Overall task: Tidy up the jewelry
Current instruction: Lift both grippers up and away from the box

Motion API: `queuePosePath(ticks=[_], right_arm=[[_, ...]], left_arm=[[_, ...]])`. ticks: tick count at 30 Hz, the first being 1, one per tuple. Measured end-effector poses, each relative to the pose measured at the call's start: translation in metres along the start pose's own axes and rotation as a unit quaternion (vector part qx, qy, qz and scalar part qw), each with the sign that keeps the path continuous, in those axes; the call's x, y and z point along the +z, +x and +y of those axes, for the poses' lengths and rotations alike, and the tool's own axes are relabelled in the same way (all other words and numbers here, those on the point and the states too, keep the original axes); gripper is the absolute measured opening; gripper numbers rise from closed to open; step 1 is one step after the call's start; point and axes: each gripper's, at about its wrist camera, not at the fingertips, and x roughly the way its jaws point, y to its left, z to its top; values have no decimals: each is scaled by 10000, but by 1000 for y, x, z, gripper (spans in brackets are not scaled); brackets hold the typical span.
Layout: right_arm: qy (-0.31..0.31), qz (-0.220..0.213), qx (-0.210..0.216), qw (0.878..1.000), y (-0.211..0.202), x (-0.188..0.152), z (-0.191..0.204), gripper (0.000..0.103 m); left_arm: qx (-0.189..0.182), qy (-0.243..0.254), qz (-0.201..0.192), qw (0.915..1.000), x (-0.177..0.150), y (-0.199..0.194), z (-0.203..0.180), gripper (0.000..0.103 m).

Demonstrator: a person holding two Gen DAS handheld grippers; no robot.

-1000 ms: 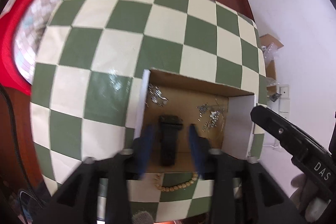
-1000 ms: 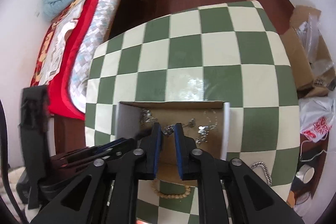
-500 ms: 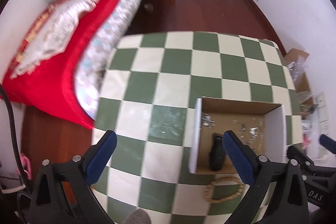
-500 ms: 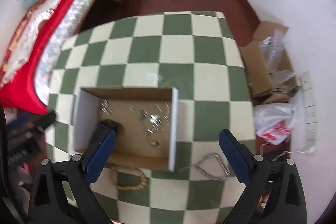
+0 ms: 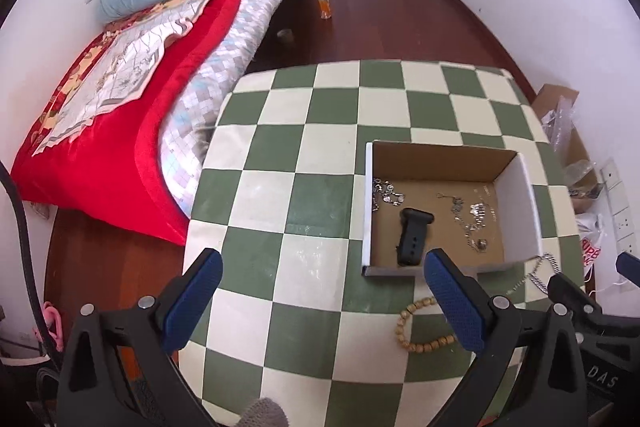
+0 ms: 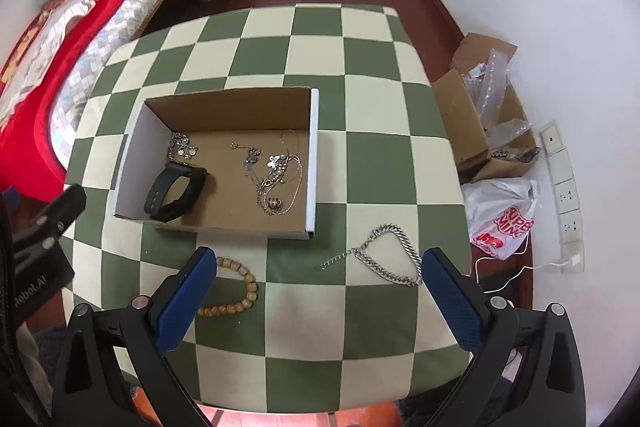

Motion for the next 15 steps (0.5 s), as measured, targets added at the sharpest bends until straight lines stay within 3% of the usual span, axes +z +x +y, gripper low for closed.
queuePosePath(ticks=[15], right_arm=[[116,-960,118,9952,-101,-36,-7,103]], left_arm=[[74,-110,-759,9970,-19,-101,21,103]])
